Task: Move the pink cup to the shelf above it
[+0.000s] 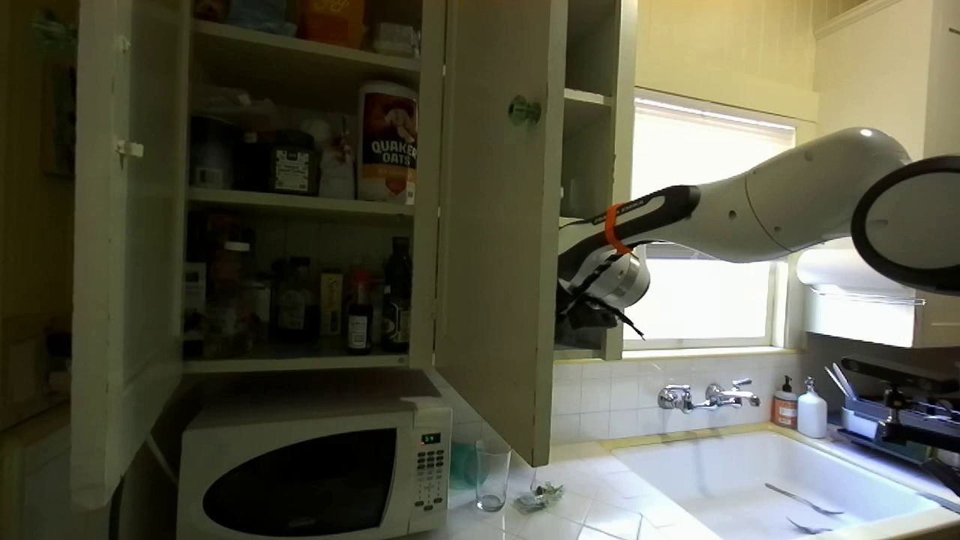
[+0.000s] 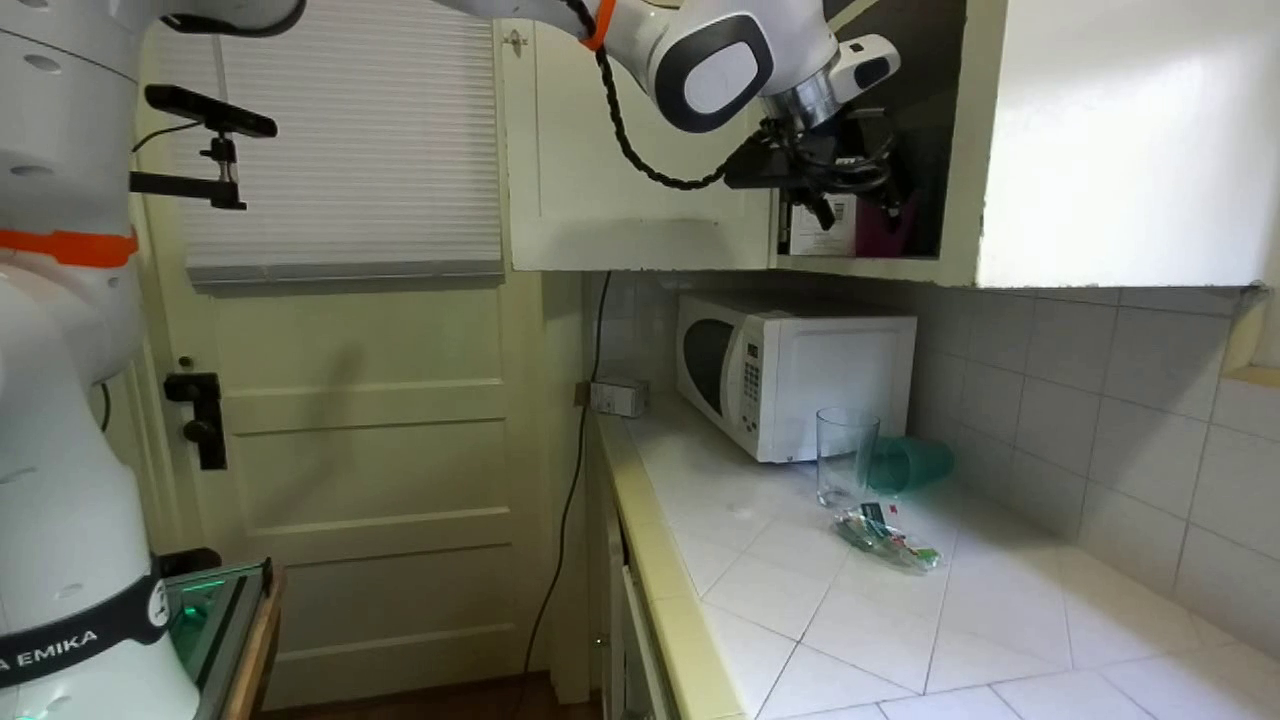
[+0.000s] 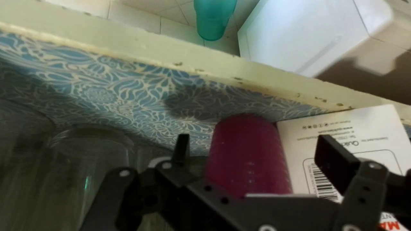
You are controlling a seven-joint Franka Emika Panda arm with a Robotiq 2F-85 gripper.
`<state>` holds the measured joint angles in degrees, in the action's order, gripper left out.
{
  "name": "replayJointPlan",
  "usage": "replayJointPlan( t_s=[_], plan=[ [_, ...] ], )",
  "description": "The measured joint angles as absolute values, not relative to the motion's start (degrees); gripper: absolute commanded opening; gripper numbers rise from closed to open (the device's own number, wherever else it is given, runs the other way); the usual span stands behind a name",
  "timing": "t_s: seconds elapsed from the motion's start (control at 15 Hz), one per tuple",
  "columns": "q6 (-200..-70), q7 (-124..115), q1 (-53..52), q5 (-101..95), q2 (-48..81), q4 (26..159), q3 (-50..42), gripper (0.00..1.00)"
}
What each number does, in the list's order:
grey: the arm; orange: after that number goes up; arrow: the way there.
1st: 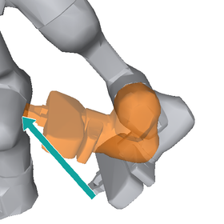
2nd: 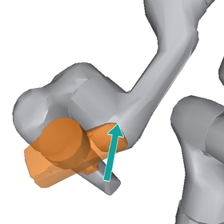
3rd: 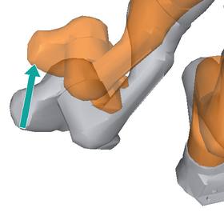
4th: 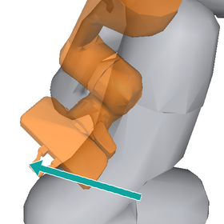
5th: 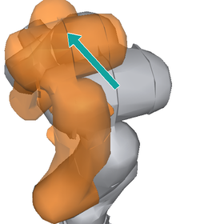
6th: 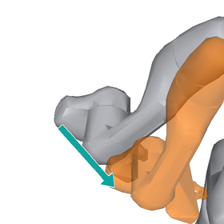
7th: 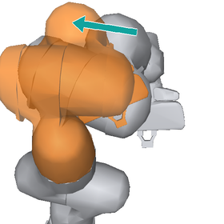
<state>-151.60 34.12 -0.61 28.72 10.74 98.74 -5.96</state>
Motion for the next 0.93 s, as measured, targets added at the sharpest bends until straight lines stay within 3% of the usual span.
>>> replayJointPlan(
  t_s=[0.6,0.67,0.93],
  plan=[
    [-151.3,34.3,0.4,29.1,18.2,90.8,-4.8,1.0],
    [-151.3,34.3,1.9,29.0,18.8,90.0,-2.9,0.79],
    [-151.3,34.5,6.0,28.9,20.4,87.6,2.6,0.49]
  ],
)
